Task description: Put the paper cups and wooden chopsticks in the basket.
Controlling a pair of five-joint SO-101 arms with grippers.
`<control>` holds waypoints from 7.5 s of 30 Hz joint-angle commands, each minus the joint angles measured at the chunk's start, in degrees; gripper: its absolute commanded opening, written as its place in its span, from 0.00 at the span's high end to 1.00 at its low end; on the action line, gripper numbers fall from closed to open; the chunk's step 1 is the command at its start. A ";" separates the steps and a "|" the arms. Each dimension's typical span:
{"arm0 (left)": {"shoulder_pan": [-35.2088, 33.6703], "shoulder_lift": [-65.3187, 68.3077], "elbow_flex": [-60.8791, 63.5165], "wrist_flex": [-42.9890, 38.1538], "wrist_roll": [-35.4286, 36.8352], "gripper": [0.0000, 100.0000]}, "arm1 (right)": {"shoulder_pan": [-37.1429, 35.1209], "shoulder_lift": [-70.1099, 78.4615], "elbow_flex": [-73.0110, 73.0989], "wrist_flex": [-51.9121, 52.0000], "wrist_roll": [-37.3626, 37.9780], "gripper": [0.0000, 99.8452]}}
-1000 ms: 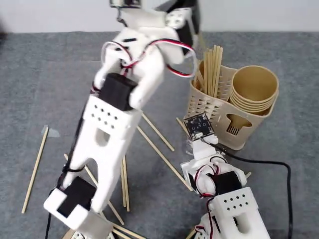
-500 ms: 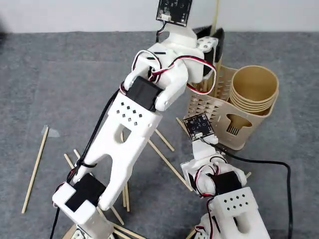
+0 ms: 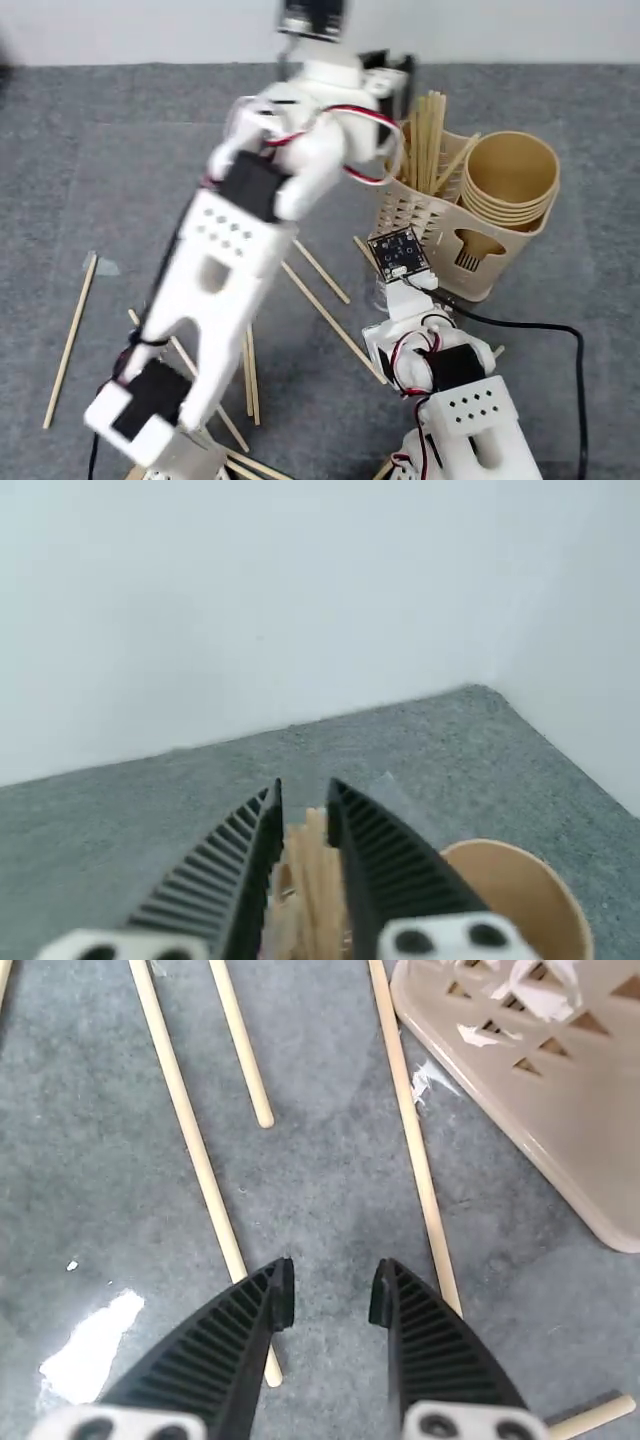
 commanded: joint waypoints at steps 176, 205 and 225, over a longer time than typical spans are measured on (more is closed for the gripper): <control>-69.10 23.56 26.68 18.20 -64.53 0.84 | -0.40 -1.10 1.05 -3.91 0.62 0.86; -64.70 32.62 0.04 42.37 -62.07 0.99 | -0.66 -1.63 0.09 -4.00 0.44 0.86; -64.44 -0.44 11.12 41.93 -56.62 0.99 | -17.98 33.63 -23.38 -15.08 0.88 0.86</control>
